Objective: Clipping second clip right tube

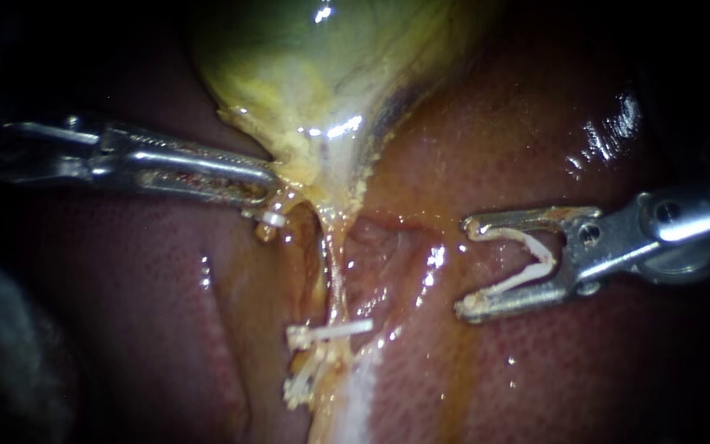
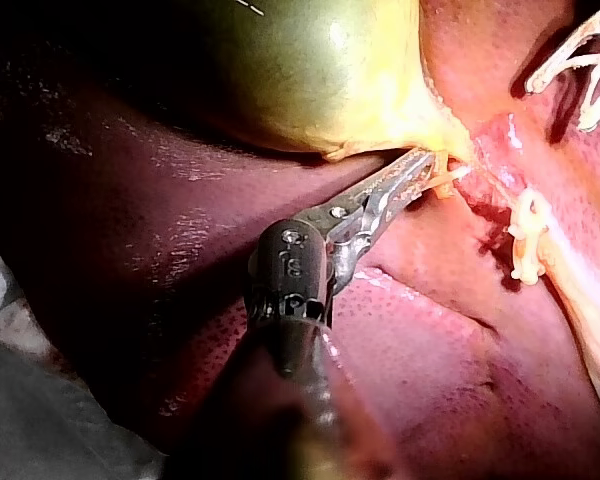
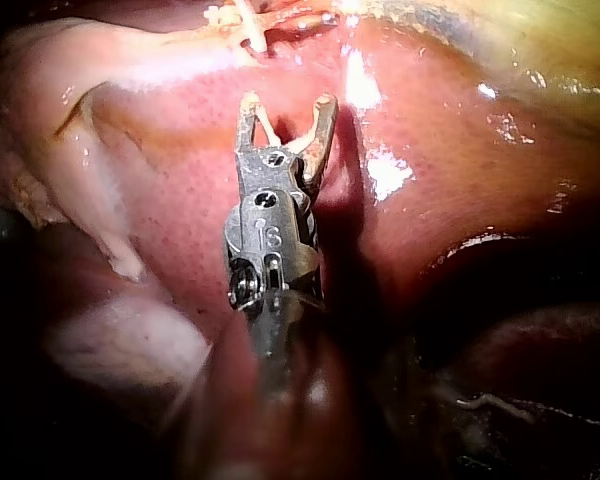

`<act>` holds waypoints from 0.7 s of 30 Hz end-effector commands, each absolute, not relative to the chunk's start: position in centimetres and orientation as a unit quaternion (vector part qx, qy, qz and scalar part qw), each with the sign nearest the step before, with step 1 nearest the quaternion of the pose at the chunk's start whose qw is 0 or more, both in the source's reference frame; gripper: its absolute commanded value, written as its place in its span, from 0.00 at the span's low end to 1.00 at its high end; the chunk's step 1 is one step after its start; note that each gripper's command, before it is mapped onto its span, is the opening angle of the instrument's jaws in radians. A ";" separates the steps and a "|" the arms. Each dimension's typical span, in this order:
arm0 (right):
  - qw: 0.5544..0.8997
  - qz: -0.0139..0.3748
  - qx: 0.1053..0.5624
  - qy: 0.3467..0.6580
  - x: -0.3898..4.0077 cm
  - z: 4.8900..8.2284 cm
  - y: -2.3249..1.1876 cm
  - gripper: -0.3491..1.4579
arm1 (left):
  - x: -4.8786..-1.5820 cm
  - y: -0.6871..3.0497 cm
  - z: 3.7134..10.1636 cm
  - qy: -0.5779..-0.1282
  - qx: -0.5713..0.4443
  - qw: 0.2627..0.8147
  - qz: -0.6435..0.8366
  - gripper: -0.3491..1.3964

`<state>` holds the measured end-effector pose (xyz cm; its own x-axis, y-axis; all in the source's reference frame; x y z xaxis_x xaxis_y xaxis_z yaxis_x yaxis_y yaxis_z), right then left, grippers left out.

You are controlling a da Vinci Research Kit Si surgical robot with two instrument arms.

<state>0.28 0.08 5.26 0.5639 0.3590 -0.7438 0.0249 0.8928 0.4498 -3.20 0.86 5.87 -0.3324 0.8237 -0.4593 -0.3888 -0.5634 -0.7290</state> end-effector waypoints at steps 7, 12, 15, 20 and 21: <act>0.859 0.097 0.211 0.457 0.28 5.22 0.08 0.46 | -2.97 0.93 5.49 -0.262 -0.425 0.392 0.773 0.00; 0.855 0.100 0.214 0.461 0.33 5.21 0.10 0.47 | -2.84 0.96 5.21 -0.260 -0.426 0.398 0.770 0.00; 0.838 0.101 0.231 0.484 0.42 5.19 0.13 0.47 | -2.86 0.94 5.17 -0.260 -0.425 0.400 0.769 0.00; 0.807 0.135 0.257 0.515 0.64 5.18 0.11 0.47 | -2.89 0.92 5.20 -0.258 -0.425 0.400 0.770 0.00; 0.804 0.141 0.263 0.515 0.69 5.18 0.11 0.47 | -2.89 0.92 5.20 -0.258 -0.425 0.400 0.770 0.00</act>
<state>0.73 0.11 5.18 0.4286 0.5116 -0.7447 0.0414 0.8123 0.5818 -2.89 0.92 5.19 -0.3177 0.8358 -0.4478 -0.3956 -0.5461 -0.7384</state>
